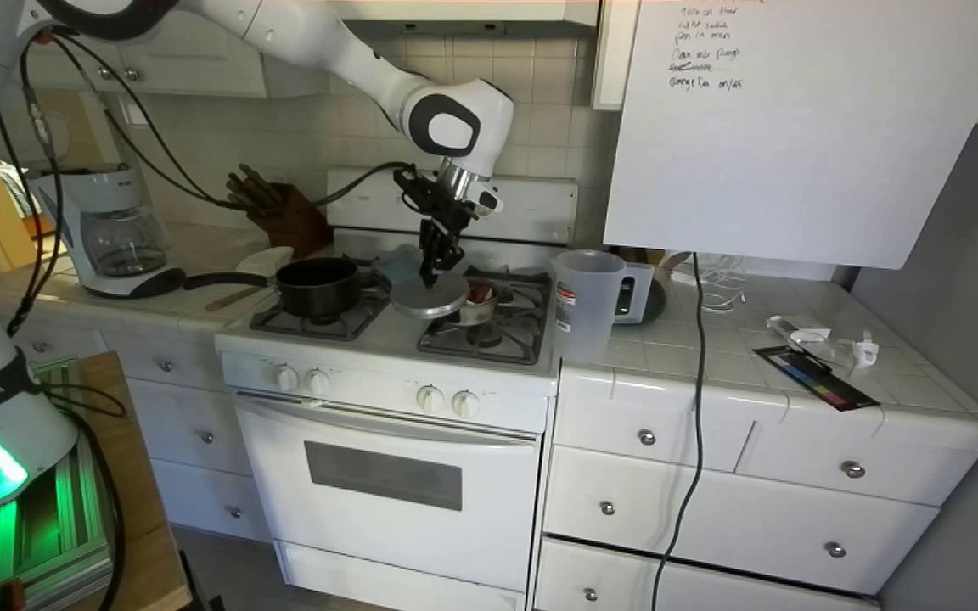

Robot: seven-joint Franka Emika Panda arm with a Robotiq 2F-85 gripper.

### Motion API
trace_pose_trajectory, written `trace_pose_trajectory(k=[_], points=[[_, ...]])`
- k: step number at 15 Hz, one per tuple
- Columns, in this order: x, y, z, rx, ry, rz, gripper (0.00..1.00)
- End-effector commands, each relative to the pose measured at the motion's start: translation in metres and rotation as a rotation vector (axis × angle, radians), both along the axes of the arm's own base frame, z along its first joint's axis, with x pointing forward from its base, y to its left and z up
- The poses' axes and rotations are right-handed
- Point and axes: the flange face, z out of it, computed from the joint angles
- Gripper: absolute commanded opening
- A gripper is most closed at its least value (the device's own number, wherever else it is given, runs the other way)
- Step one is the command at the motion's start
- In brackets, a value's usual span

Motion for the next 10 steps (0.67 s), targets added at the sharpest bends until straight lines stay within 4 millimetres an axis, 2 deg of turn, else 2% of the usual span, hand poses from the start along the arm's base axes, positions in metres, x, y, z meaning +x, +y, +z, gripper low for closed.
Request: trace_pose_trajectory(k=[1,3,4,10], points=[[0.001,-0.003,0.002,0.004,-0.005,-0.002,0.26],[0.002,-0.001,0.003,0.008,-0.008,0.001,0.26],[0.002,0.0,0.003,0.009,-0.008,0.003,0.07],[0.02,-0.03,0.002,-0.081,-0.066,-0.095,0.07]])
